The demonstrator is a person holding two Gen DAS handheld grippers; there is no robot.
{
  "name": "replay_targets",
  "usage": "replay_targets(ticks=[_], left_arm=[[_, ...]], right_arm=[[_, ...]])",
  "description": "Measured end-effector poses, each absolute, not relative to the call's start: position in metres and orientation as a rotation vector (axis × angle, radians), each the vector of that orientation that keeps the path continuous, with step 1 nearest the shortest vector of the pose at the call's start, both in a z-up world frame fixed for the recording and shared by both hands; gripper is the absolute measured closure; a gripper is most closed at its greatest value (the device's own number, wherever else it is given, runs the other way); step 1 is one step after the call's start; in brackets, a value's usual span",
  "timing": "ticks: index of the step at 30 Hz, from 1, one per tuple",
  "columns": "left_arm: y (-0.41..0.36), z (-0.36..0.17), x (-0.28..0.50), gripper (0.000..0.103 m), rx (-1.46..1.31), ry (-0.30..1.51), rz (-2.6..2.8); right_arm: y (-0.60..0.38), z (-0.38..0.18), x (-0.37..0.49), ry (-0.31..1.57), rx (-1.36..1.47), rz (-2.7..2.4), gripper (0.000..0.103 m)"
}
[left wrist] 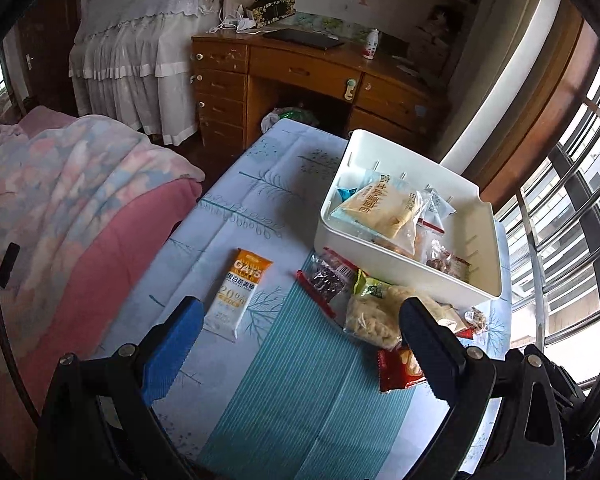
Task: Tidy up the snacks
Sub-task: 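Withdraw both tools and lower the left tool toward the OATS bar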
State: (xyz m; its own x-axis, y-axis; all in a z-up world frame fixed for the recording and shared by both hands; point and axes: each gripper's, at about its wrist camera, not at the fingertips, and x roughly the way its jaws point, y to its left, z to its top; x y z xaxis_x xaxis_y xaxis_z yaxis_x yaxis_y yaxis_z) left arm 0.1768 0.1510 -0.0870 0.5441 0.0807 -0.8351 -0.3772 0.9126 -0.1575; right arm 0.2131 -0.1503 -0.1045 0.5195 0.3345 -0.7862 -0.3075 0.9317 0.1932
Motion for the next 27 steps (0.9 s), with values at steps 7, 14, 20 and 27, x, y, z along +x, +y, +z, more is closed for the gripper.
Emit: replay_targets(ticks=[7,14,20,27], left_arm=[[0.165,-0.105,0.181,0.005,-0.299,1.029,0.285],[0.185,-0.135,0.202,0.005,-0.267,1.161,0.253],[0.2,-0.158,0.224,0.005,-0.198,1.244,0.225],[0.214,-0.193,0.245,0.005,-0.12,1.335,0.155]], right_arm=[[-0.155,-0.128,0.218,1.075,0.16,0.361,0.039],[-0.154,-0.152,0.223,1.219,0.297,0.274,0.039],[-0.147,-0.175,0.221,1.32,0.431,0.169,0.039],[-0.132,-0.199,0.211,1.37,0.589,0.066,0.027]])
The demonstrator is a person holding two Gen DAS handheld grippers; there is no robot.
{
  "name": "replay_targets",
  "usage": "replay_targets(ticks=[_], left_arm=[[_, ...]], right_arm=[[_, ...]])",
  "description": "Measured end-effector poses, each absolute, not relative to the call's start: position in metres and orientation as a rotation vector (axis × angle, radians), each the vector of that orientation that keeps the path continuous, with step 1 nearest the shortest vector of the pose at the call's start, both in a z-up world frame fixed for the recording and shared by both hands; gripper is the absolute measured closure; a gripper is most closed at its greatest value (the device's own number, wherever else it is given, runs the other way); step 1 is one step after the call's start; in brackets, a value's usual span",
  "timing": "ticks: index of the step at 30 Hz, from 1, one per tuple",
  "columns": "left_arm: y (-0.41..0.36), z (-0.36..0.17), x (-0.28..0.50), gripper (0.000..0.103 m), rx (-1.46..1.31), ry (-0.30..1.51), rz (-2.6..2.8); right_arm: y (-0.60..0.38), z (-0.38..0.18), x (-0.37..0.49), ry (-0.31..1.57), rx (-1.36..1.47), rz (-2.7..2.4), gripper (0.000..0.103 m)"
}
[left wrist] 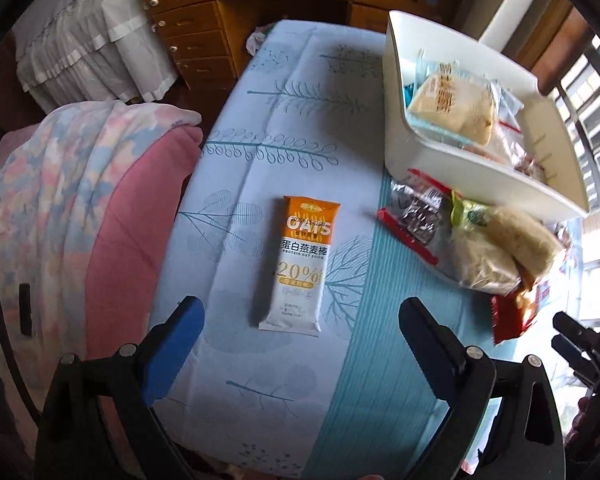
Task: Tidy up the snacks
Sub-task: 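Withdraw both tools and lower the left tool toward the OATS bar, then close the left tool on the OATS bar while the right tool closes on the Yubileinoe cookie pack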
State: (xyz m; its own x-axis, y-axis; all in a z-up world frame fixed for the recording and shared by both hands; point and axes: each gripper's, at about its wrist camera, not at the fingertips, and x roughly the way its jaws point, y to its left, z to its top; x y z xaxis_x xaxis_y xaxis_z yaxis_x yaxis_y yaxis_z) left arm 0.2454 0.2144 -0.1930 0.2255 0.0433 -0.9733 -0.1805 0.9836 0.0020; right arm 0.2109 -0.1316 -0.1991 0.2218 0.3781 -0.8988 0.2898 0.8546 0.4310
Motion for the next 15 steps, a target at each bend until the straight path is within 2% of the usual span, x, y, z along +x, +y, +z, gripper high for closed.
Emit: replay_targets(ticks=[15], left_arm=[[0.233,-0.258,0.281,0.013,0.079,1.466,-0.035]], right_arm=[[-0.084,-0.231,0.197,1.302,0.724,-0.18,0.027]])
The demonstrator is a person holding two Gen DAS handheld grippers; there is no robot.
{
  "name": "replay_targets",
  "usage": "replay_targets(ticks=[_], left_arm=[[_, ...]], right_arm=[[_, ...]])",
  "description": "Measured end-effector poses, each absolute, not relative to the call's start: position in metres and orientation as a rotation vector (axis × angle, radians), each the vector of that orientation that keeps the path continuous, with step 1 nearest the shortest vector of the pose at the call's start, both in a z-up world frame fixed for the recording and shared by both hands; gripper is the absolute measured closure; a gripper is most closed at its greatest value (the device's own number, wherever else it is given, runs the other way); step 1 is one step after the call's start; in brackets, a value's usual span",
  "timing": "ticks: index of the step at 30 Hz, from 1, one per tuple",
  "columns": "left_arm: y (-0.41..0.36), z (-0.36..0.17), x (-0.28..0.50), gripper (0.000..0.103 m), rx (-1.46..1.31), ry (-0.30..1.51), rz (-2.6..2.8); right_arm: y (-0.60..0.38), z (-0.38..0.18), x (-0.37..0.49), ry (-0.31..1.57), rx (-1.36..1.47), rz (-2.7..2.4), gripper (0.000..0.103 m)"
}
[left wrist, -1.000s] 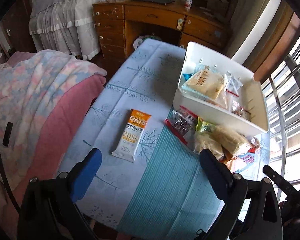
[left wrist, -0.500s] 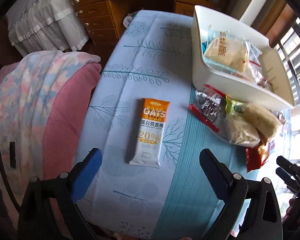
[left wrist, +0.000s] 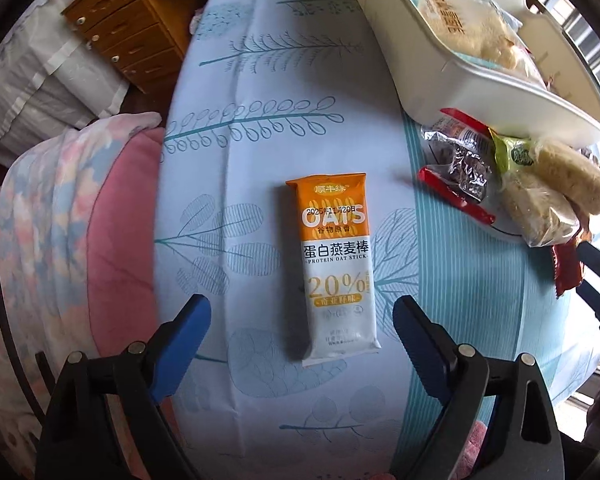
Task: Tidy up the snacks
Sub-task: 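Close the left tool on the OATS bar while the right tool closes on the Yubileinoe cookie pack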
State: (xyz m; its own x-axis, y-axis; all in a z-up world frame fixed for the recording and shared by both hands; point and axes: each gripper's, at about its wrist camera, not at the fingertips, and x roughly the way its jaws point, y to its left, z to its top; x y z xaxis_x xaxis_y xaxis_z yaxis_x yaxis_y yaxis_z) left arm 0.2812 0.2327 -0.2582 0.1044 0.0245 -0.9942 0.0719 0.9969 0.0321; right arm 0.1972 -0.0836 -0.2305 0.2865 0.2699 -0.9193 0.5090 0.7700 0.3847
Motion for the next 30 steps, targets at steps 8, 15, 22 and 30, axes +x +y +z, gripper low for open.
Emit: replay_targets(ticks=[8,15,22,30], left_arm=[[0.231,-0.282,0.293,0.023,0.105,1.497,-0.1],[0.229,-0.294,0.301,0.028,0.113,1.509,-0.122],[0.226,-0.305,0.31,0.04,0.1,1.544,-0.119],[0.227,-0.305,0.314,0.044,0.097,1.531,-0.127]], right_arm=[[-0.076,-0.238,0.201,1.224,0.75,-0.331,0.027],[-0.075,-0.242,0.201,1.192,0.757,-0.38,0.027],[-0.078,-0.247,0.203,1.191,0.731,-0.41,0.027],[-0.073,-0.248,0.221,1.225,0.584,-0.452,0.03]])
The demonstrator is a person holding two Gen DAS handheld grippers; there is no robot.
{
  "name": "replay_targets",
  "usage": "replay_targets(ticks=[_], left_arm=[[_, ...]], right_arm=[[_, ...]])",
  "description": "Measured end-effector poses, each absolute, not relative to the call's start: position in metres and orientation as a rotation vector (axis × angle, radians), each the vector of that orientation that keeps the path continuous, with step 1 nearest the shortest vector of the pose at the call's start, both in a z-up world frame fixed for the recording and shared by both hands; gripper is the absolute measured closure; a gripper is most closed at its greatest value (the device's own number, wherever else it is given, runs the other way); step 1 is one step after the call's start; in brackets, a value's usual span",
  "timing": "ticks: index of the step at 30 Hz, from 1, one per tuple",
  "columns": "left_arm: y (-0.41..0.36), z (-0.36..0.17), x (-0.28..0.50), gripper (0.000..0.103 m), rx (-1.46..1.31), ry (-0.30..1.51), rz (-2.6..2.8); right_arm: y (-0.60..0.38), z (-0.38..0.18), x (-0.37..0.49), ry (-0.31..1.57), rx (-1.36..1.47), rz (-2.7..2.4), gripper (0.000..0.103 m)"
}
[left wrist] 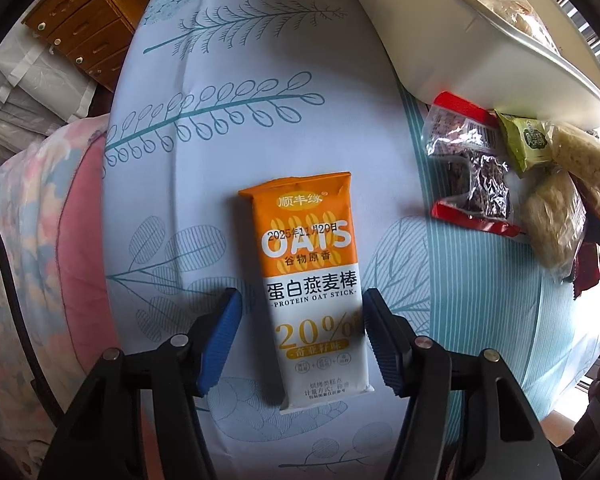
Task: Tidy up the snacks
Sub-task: 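Close the left tool on the OATS bar while the right tool closes on the Yubileinoe cookie pack, then carry the OATS bar in the left tool while the right tool carries the cookie pack to the basket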
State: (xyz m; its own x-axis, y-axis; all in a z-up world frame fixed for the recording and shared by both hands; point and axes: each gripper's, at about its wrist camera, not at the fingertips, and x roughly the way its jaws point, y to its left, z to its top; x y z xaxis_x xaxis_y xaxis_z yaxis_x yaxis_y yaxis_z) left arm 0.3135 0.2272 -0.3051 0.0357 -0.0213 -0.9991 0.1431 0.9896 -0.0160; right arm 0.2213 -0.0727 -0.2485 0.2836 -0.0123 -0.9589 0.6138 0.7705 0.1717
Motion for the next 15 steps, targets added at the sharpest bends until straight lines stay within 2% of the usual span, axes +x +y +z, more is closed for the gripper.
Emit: replay_targets(ticks=[5,15], left_arm=[[0.227,-0.302,0.312,0.06,0.088,1.515,-0.12],[0.242,-0.306,0.312,0.063,0.031,1.529,-0.111]], right_arm=[[-0.067,-0.247,0.227,1.23,0.528,-0.467,0.035],[-0.067,-0.243,0.222,1.274,0.506,-0.462,0.043]])
